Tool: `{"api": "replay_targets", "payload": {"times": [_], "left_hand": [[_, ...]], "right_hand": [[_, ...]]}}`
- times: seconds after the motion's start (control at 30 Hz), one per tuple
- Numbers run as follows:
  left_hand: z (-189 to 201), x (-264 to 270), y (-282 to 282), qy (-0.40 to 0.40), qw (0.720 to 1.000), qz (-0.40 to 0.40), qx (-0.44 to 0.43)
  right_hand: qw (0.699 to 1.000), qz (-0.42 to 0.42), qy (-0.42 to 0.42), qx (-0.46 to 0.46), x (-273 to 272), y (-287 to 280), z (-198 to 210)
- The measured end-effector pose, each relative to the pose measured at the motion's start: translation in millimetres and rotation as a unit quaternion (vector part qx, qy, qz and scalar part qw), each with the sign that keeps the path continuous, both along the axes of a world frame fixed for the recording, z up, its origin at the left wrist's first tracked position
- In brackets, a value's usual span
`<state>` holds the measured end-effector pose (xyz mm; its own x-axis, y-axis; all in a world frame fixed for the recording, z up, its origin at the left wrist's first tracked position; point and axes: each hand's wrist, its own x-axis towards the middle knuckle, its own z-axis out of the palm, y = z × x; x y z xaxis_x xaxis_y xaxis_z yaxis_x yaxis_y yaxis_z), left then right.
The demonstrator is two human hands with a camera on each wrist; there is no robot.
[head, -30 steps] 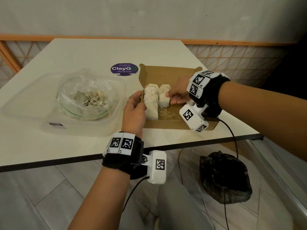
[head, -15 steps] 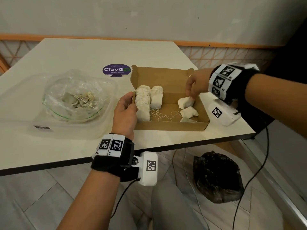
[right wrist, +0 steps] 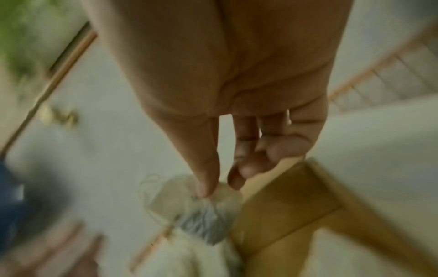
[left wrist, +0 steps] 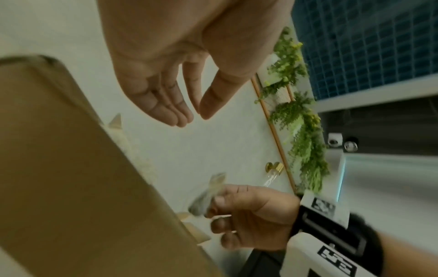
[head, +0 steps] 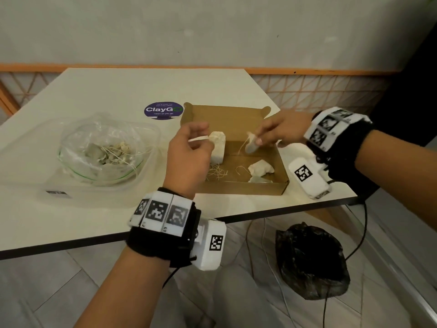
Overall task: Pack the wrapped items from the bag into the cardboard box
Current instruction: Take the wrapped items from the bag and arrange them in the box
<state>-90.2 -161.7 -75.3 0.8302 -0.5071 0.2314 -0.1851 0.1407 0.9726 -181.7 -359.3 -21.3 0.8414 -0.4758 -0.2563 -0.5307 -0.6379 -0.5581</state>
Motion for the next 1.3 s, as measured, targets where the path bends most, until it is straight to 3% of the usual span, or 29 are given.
{"api": "replay_targets", "payload": {"times": [0.07, 0.1, 0.17, 0.27, 0.5, 0.7, 0.8, 0.9, 1.0, 1.1, 1.2, 1.3], "left_hand": [[6.4, -2.0, -4.4, 0.097, 0.993, -0.061, -0.008], [9.0, -3.9, -7.4, 0.144, 0.985, -0.095, -0.008], [11.9, -8.3, -14.3, 0.197, 0.968, -0.152, 0.016], [12.4, -15.0, -21.6, 0.220, 0.953, -0.203, 0.040], [7.6, -18.6, -24.9, 0.233, 0.951, -0.204, 0.016], [-0.6, -21.1, -35.5, 0.149, 0.983, -0.102, 0.043], [-2.8, -20.6, -36.6, 0.106, 0.987, -0.097, 0.066], [-2.1, -23.0, -37.0, 0.072, 0.991, -0.073, 0.081], [0.4, -27.8, -35.0, 0.017, 0.995, -0.051, 0.079], [5.1, -30.1, -36.8, -0.025, 0.993, -0.083, 0.079], [2.2, -25.0, -36.9, 0.035, 0.993, -0.097, 0.055], [-7.5, -15.4, -34.1, 0.109, 0.990, -0.079, 0.033]], "right_hand": [[0.974, -0.002, -0.082, 0.212, -7.4, 9.6, 6.2], [0.956, 0.015, -0.103, 0.276, -10.2, 14.5, 7.5], [0.931, 0.053, -0.113, 0.342, -11.2, 24.4, 6.2], [0.919, 0.045, -0.142, 0.364, -8.9, 33.5, -0.5], [0.919, -0.015, -0.218, 0.327, -13.1, 36.6, -11.8], [0.928, -0.078, -0.224, 0.287, -21.0, 41.2, -1.8], [0.966, -0.055, -0.189, 0.168, -24.8, 38.8, 1.6], [0.977, -0.058, -0.180, 0.094, -22.2, 36.1, 1.5], [0.974, -0.094, -0.180, 0.100, -18.6, 32.7, 4.6], [0.965, -0.084, -0.178, 0.170, -15.3, 39.1, 6.5], [0.965, -0.065, -0.167, 0.189, -20.4, 40.1, 11.3], [0.998, 0.046, -0.042, -0.019, -35.4, 31.2, 12.1]]}}
